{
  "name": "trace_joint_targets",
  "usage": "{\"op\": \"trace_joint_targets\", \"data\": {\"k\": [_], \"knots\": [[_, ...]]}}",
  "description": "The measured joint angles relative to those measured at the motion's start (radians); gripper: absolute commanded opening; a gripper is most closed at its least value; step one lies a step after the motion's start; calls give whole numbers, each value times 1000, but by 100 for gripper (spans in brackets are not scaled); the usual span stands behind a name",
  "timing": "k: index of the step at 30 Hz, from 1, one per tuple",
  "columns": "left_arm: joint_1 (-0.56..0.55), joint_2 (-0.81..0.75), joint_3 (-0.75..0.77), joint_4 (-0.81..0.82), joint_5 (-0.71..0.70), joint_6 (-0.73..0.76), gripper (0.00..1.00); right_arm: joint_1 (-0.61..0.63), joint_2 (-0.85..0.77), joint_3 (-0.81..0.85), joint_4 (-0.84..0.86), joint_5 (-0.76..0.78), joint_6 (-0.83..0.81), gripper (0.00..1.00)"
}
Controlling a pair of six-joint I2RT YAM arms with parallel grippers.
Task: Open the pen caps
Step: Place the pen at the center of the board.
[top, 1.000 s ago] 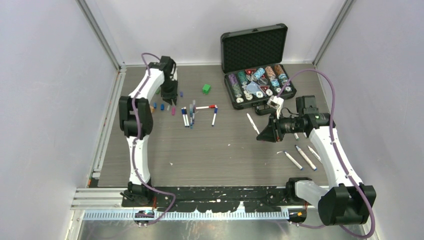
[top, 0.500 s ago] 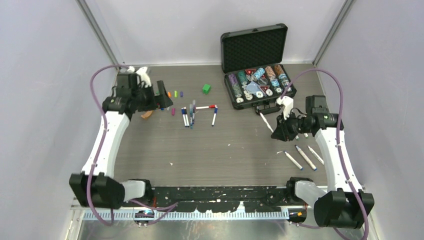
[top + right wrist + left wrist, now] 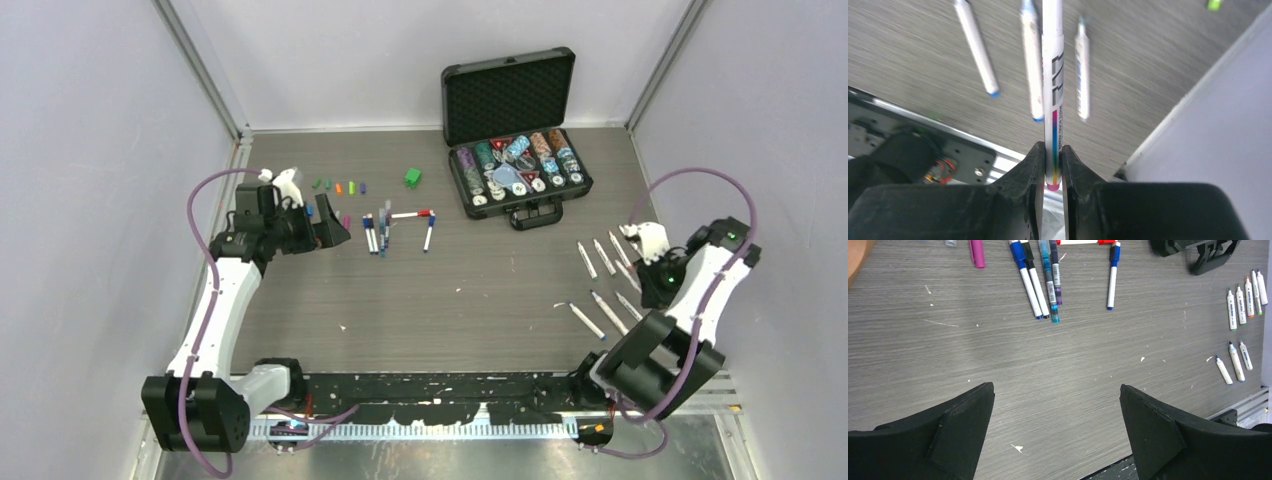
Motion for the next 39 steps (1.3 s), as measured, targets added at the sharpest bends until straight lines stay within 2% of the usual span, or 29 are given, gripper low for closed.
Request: {"op": "trace_joint_targets", "data": {"k": [4, 10, 17, 25, 39], "knots": [[0, 0, -2, 7, 3, 0, 100, -117, 129, 40, 16, 59, -130, 3], [0, 6, -2, 7, 3, 0, 100, -133, 179, 2, 119, 144, -233, 4], [0, 15, -2, 6, 2, 0, 100, -133, 283, -34, 277, 220, -249, 4], [0, 18, -2, 6, 2, 2, 100, -122, 357, -62, 393, 253, -239, 9], [0, 19, -2, 5, 2, 2, 100, -90, 416, -126, 427, 261, -221, 31]]}}
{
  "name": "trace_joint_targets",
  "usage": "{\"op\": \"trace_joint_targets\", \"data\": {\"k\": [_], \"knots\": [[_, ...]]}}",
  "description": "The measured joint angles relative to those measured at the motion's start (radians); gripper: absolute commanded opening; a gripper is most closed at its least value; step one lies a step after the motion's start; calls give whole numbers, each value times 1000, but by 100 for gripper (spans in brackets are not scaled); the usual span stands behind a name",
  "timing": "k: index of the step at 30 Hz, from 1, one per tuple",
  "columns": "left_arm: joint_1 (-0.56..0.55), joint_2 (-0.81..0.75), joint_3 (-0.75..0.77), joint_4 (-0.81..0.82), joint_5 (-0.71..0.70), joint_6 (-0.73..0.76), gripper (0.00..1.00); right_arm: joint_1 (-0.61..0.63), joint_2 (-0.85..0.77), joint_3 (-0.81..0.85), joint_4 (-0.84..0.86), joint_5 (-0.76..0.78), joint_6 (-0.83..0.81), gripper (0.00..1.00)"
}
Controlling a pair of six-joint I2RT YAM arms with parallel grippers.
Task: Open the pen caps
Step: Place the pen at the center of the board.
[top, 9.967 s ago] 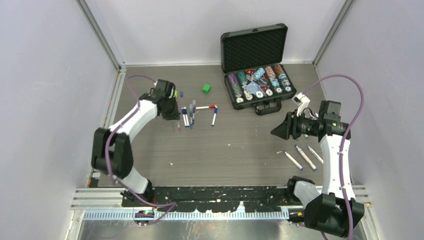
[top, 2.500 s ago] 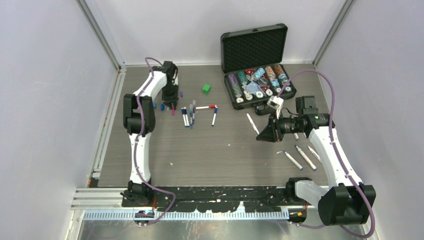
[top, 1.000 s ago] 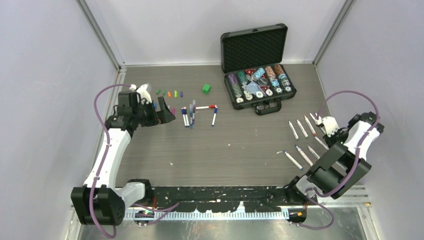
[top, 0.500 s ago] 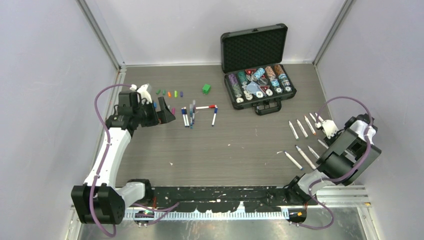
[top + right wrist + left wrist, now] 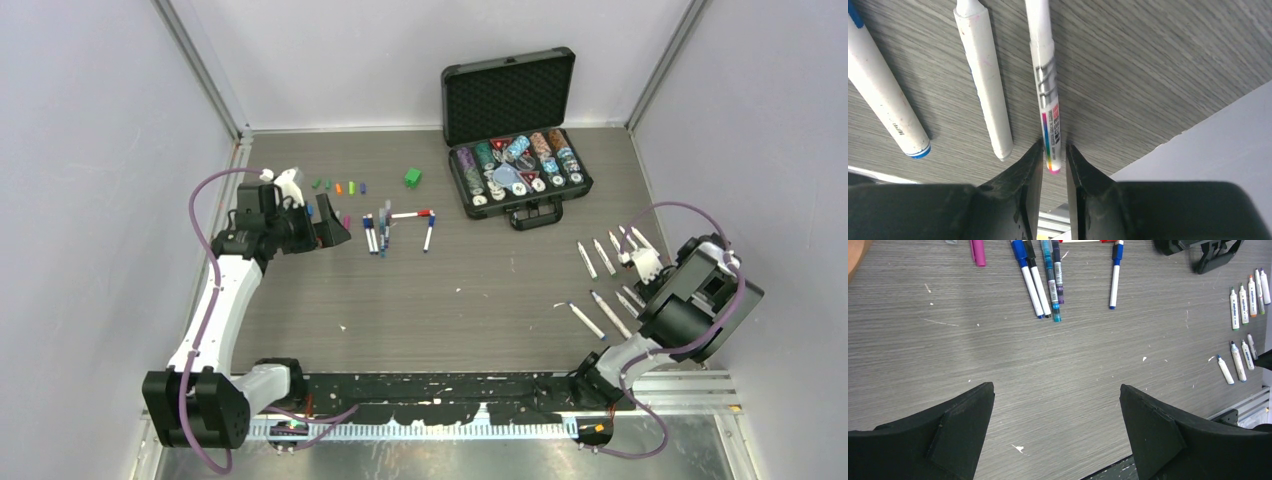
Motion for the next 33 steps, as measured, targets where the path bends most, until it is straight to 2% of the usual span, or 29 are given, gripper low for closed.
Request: {"op": "trace_joint_targets", "data": {"k": [4, 20, 33], "knots": [[0, 0, 0, 0, 0, 0, 100, 3, 0, 0, 3, 9, 2, 34], [0, 0, 0, 0, 0, 3, 100, 3, -18, 17, -66, -18, 3, 35], [0, -34, 0, 3, 2, 0, 100, 4, -214, 122, -220, -79, 3, 36]]}}
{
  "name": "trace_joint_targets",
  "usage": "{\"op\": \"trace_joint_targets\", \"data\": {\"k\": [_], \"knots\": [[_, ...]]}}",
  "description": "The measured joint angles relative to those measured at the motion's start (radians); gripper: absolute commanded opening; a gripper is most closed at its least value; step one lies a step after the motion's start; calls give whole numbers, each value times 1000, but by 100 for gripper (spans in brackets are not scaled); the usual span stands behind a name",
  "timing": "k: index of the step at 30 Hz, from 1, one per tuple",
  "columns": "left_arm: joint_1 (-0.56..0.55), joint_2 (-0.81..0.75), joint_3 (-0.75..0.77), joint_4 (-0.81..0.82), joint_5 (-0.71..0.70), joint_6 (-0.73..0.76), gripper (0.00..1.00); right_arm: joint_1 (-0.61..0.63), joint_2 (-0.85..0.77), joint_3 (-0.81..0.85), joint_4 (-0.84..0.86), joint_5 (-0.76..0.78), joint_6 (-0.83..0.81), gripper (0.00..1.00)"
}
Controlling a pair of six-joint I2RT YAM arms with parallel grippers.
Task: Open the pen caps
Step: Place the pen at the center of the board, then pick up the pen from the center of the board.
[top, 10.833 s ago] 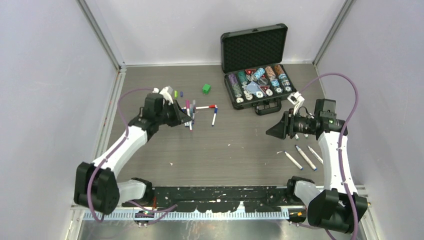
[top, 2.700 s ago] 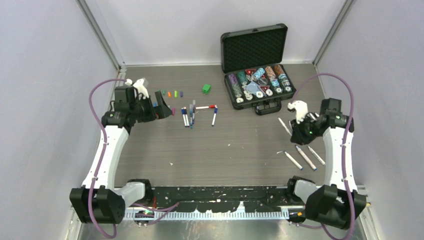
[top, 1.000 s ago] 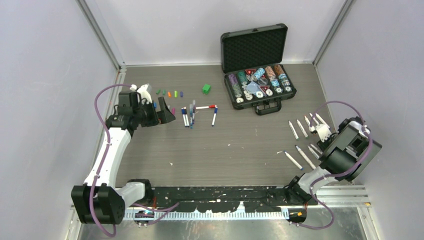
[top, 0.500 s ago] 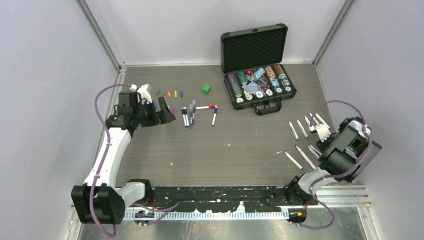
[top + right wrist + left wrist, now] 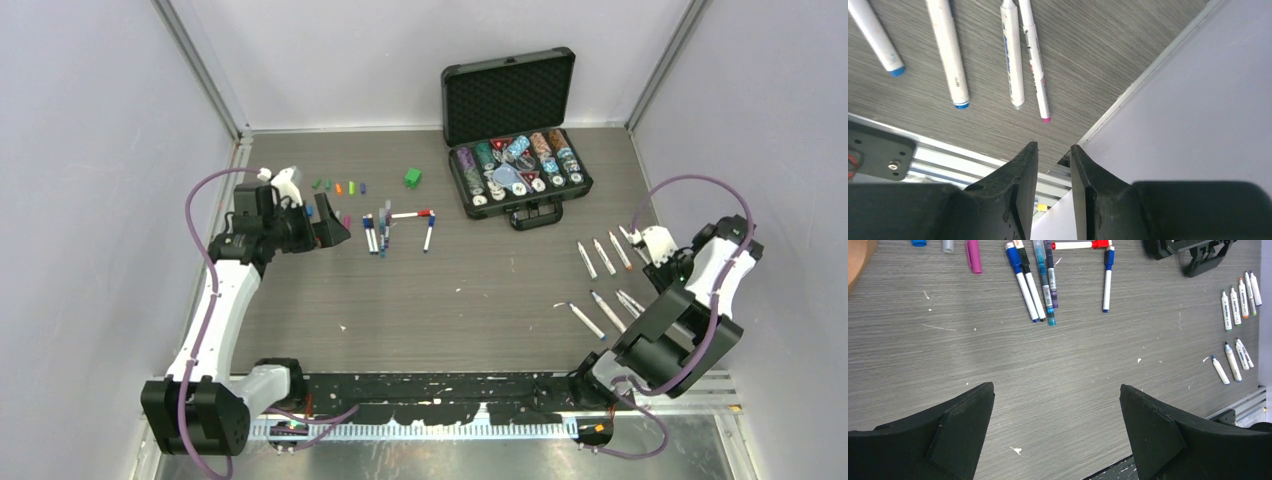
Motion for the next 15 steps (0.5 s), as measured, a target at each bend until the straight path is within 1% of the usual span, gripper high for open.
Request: {"op": "trace_joint_targets", "data": {"k": [4, 7, 12, 15], "knots": [[0, 0, -2, 14, 26, -21, 100, 17, -62, 54, -93, -78, 20, 36], [4, 5, -13, 46, 59, -67, 100, 74, -125, 89, -175, -172, 65, 38], [55, 19, -74, 100, 152, -175, 100, 235, -239, 103, -274, -381, 222, 40], [68, 23, -102, 112, 205, -221, 100, 296, -284, 104, -294, -524, 339, 43]]}}
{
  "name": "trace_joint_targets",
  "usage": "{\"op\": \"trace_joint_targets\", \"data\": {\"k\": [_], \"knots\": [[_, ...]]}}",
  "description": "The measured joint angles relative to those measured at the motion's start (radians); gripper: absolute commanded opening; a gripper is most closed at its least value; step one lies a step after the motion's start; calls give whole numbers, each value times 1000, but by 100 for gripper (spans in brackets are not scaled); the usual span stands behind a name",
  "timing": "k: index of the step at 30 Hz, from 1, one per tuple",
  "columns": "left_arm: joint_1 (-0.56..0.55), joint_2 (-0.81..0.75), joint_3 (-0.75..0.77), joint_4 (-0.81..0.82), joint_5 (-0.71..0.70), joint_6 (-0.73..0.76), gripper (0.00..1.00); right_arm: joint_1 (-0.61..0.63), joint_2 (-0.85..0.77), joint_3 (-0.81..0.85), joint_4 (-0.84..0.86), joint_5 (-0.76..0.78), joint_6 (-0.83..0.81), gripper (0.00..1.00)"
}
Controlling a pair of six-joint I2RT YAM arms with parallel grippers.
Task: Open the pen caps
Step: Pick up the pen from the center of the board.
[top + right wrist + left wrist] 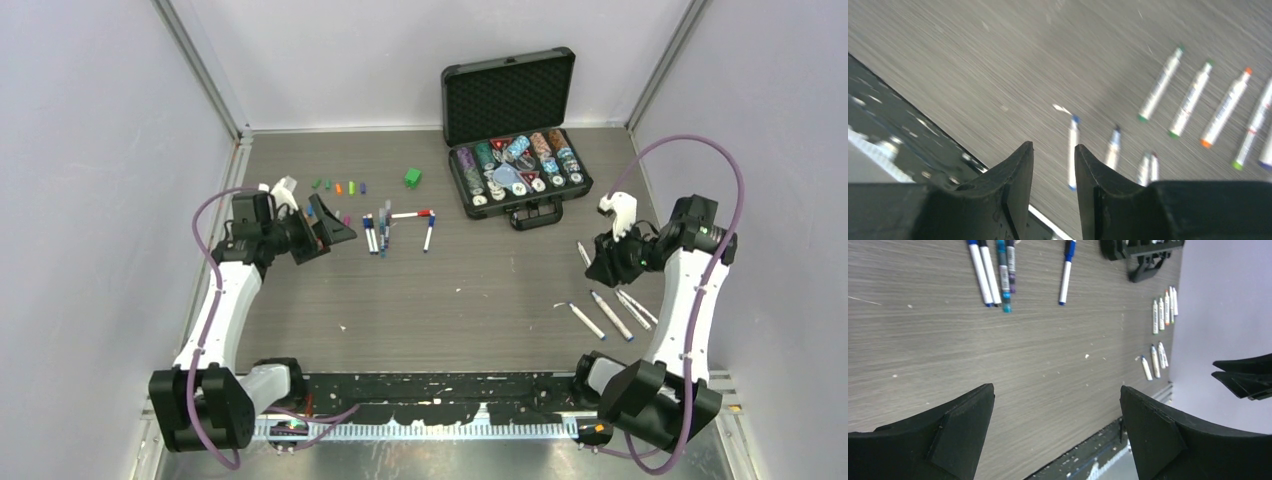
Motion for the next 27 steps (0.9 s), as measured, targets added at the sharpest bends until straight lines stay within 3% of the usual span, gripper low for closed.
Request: {"op": "trace_joint_targets", "data": {"k": [8, 12, 18, 27], "knots": [[-17, -26, -24, 6, 65, -45, 99, 19, -47, -3, 17, -374, 254, 47], [-109, -54, -26, -10, 23, -42, 99, 24, -33, -30, 20, -498, 300, 47], [-268, -80, -26, -40, -118, -44, 99, 25, -13, -73, 23, -555, 316, 47], [-341, -78, -26, -45, -248, -69, 99, 25, -70, -106, 51, -554, 346, 47]]}}
